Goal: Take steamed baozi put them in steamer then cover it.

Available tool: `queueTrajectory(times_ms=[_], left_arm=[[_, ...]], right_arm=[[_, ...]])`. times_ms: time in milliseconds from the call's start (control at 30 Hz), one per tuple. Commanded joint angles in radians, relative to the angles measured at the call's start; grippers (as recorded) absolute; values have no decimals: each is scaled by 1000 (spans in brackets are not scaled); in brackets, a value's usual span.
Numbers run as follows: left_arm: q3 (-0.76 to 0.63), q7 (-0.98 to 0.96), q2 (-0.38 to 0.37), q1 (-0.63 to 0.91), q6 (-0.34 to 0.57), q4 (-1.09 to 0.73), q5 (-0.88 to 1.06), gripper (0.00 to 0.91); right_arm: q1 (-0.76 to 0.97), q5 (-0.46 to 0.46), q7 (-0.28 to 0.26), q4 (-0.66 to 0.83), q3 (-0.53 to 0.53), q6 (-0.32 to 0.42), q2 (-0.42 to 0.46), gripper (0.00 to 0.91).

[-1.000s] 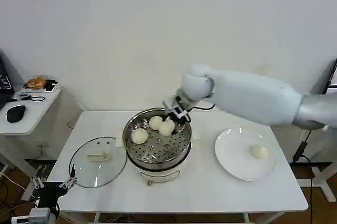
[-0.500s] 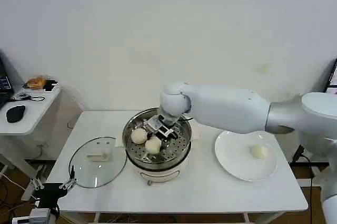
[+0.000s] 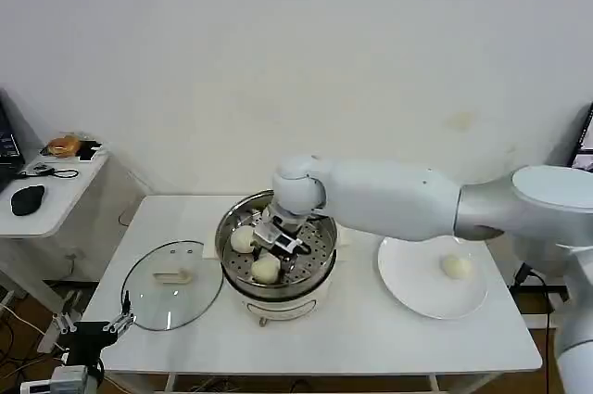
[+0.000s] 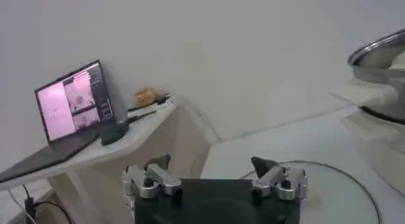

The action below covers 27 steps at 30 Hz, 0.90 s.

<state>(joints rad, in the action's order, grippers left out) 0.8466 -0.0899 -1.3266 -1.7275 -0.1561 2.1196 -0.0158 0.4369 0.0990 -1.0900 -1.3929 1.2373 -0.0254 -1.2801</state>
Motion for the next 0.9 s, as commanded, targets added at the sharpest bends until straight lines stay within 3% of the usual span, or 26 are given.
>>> queueTrajectory(times_ms=[33, 300, 567, 700, 900], left_arm=[[-1, 0, 0, 0, 0, 0, -1, 907], [-3, 0, 3, 5, -1, 0, 0, 907], [-12, 2, 22, 23, -2, -11, -2, 907], [-25, 3, 32, 30, -3, -8, -2, 907], [-47, 4, 48, 43, -8, 0, -5, 907]], right_arm=[[2, -11, -3, -2, 4, 23, -6, 907], [35, -5, 13, -6, -18, 31, 38, 907], [99, 59, 71, 21, -99, -58, 164, 907], [142, 93, 62, 25, -104, -132, 287, 907], [156, 119, 49, -57, -71, -186, 497, 907]])
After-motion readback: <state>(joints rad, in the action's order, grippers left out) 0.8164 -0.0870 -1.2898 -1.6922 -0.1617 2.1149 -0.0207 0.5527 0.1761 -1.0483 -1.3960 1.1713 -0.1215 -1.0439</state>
